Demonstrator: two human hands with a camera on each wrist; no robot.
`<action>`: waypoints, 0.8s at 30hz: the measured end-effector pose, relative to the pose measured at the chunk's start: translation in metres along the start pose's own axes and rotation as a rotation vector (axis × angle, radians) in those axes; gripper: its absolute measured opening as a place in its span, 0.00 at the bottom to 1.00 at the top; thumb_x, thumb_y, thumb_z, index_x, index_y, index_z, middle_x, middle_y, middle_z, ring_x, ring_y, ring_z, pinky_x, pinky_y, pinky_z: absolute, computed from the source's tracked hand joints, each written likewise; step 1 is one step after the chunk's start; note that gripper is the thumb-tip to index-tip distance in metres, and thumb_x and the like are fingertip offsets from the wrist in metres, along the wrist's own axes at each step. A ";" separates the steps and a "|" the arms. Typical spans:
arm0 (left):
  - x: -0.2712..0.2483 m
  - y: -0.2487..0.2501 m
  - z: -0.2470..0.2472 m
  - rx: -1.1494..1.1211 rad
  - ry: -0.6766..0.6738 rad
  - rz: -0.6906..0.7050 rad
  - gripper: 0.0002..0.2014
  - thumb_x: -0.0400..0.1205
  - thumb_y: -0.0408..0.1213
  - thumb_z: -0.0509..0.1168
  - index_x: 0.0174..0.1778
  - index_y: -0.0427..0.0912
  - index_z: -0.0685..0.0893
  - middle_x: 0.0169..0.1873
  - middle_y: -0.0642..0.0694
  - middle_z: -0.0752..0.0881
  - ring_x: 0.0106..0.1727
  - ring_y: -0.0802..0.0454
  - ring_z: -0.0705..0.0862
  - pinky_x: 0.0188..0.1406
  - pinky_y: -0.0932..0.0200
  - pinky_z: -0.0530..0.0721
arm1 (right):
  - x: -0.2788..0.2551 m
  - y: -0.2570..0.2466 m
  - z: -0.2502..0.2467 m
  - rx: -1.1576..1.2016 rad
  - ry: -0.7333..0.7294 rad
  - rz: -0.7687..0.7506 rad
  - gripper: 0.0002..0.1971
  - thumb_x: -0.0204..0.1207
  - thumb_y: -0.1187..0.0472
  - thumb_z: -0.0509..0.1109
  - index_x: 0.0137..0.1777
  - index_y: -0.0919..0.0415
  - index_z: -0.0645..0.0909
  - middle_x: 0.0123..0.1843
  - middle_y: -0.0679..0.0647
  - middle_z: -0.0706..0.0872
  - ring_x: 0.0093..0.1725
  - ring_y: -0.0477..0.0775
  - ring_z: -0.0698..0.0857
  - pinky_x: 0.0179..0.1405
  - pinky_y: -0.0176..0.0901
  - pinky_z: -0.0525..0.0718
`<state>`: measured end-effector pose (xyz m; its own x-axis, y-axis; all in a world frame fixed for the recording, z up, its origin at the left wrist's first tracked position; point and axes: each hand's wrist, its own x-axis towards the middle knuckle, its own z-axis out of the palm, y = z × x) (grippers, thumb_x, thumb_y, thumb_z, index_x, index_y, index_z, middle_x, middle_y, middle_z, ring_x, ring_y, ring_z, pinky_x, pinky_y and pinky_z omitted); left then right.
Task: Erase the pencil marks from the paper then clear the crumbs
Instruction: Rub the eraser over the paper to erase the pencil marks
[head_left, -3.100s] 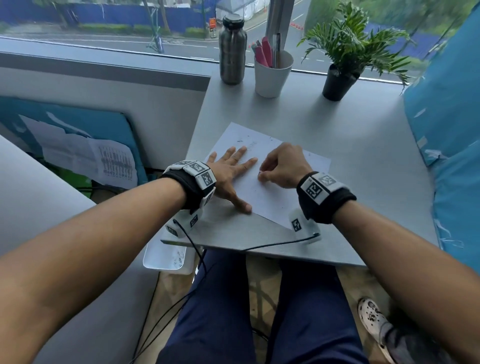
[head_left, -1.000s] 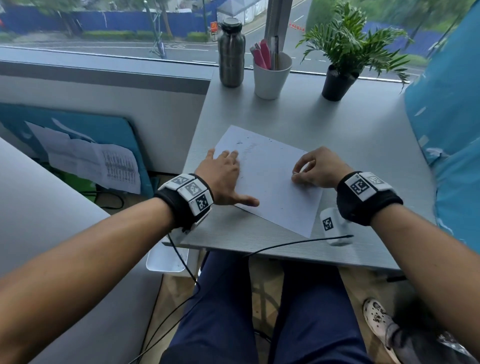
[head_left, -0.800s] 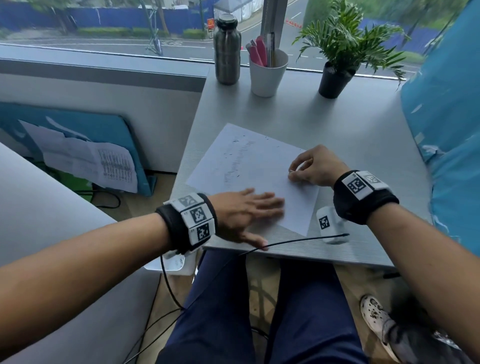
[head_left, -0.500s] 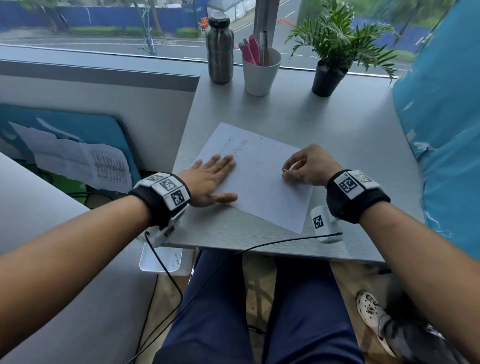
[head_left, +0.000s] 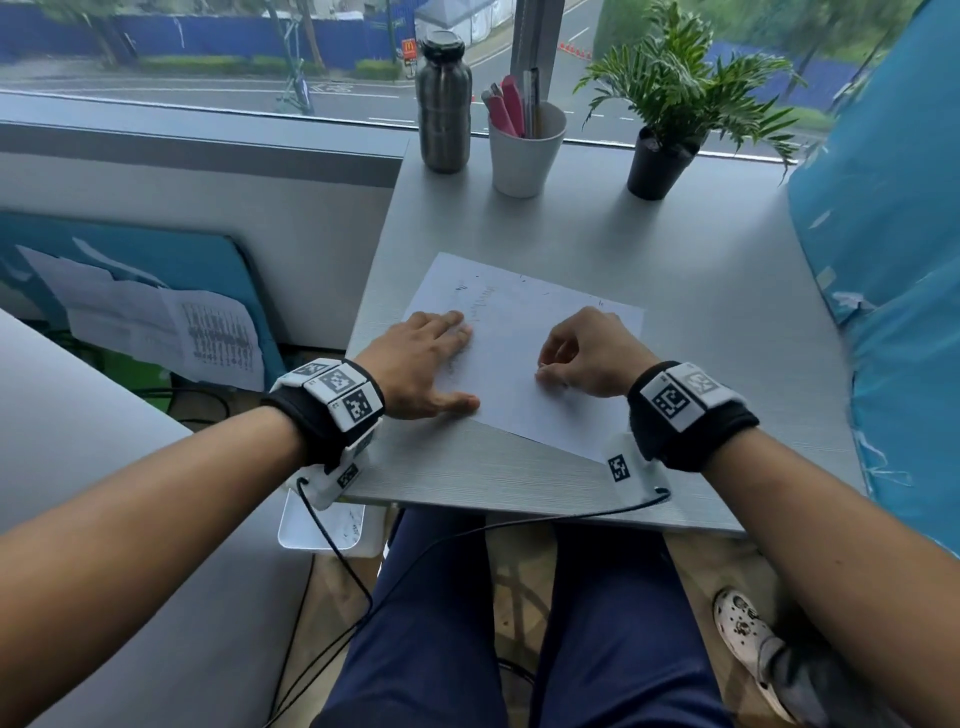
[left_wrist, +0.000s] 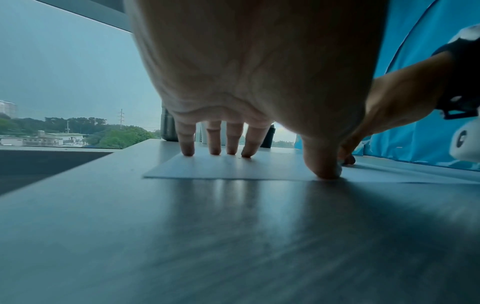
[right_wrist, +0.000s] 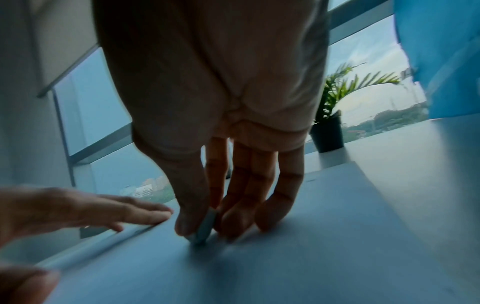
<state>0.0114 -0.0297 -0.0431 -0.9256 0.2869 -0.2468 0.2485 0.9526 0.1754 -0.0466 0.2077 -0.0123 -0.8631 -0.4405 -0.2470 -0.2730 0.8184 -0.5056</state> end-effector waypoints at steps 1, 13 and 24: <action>-0.001 0.001 -0.001 -0.011 0.006 0.018 0.47 0.77 0.68 0.64 0.86 0.47 0.56 0.86 0.46 0.54 0.84 0.46 0.54 0.84 0.50 0.55 | 0.000 0.003 -0.004 0.002 -0.023 0.019 0.03 0.67 0.60 0.80 0.40 0.56 0.91 0.34 0.49 0.89 0.36 0.46 0.87 0.43 0.37 0.85; 0.017 0.003 -0.022 -0.096 -0.100 0.019 0.49 0.64 0.59 0.81 0.80 0.54 0.67 0.81 0.49 0.61 0.80 0.46 0.61 0.79 0.43 0.65 | -0.001 -0.017 0.002 -0.016 -0.019 -0.090 0.03 0.68 0.61 0.81 0.40 0.57 0.91 0.35 0.50 0.89 0.31 0.39 0.85 0.31 0.24 0.78; 0.015 0.011 -0.008 -0.043 -0.051 -0.003 0.53 0.64 0.70 0.73 0.80 0.50 0.62 0.81 0.46 0.59 0.80 0.43 0.62 0.79 0.44 0.66 | 0.019 -0.025 0.019 0.041 0.042 -0.107 0.02 0.69 0.57 0.79 0.41 0.52 0.92 0.31 0.47 0.88 0.33 0.38 0.84 0.34 0.22 0.75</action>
<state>-0.0020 -0.0155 -0.0372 -0.9104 0.2900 -0.2951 0.2325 0.9486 0.2149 -0.0485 0.1717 -0.0201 -0.8472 -0.5081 -0.1553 -0.3480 0.7515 -0.5605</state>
